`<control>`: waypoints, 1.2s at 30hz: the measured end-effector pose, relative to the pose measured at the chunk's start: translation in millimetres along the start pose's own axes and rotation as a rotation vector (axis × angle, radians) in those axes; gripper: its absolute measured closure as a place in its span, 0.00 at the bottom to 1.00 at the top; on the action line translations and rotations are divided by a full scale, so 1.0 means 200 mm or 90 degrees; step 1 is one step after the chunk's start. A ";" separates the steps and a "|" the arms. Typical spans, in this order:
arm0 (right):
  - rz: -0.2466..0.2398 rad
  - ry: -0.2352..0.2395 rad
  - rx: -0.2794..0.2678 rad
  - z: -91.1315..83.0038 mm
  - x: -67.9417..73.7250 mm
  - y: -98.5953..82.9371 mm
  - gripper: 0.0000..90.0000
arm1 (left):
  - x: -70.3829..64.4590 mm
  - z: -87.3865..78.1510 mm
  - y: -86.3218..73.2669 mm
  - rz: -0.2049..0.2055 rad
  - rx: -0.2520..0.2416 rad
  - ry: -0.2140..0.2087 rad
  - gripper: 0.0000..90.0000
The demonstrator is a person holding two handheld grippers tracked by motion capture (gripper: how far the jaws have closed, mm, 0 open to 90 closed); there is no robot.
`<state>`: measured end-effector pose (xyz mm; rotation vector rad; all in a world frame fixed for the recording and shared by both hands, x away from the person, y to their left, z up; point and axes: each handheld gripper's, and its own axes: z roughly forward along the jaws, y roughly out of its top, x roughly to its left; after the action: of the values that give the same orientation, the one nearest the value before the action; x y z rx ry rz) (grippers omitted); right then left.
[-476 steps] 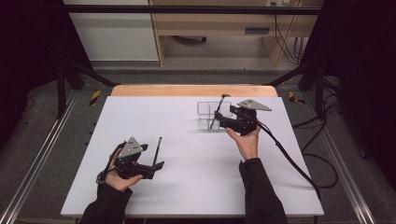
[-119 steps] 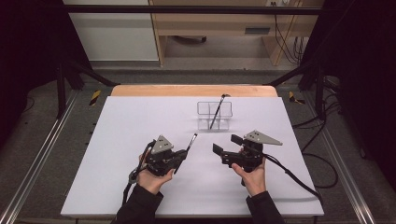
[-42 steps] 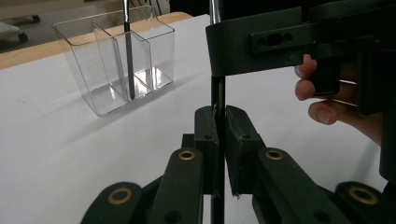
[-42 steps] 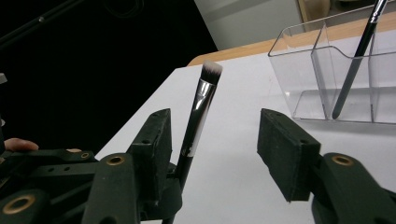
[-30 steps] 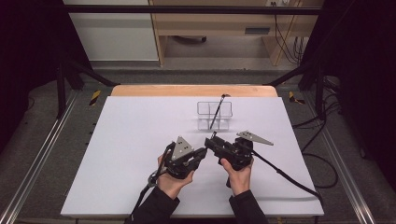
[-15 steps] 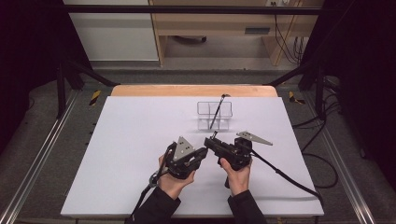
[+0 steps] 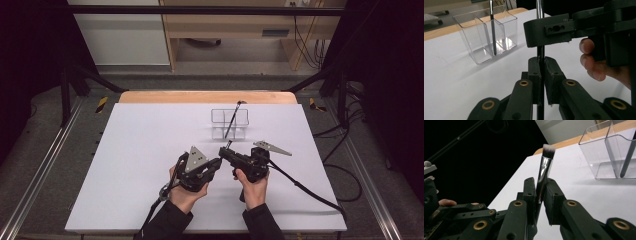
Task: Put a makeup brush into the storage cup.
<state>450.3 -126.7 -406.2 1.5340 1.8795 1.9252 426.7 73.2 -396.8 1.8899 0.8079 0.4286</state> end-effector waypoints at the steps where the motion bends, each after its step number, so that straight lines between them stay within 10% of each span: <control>1: 0.002 0.004 0.000 0.00 0.00 0.00 0.91 | 0.00 0.00 0.00 0.000 0.000 0.000 0.93; 17: 0.005 0.018 -0.001 0.00 0.00 0.00 0.93 | 0.02 0.00 0.00 0.007 0.007 -0.010 0.91; 36: -0.069 -0.019 -0.025 -0.02 -0.02 0.05 0.93 | 0.16 -0.10 0.00 0.051 -0.006 -0.038 0.30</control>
<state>455.2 -134.9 -400.7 1.4104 1.8601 1.8720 437.3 108.3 -390.5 1.9223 0.6925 0.4226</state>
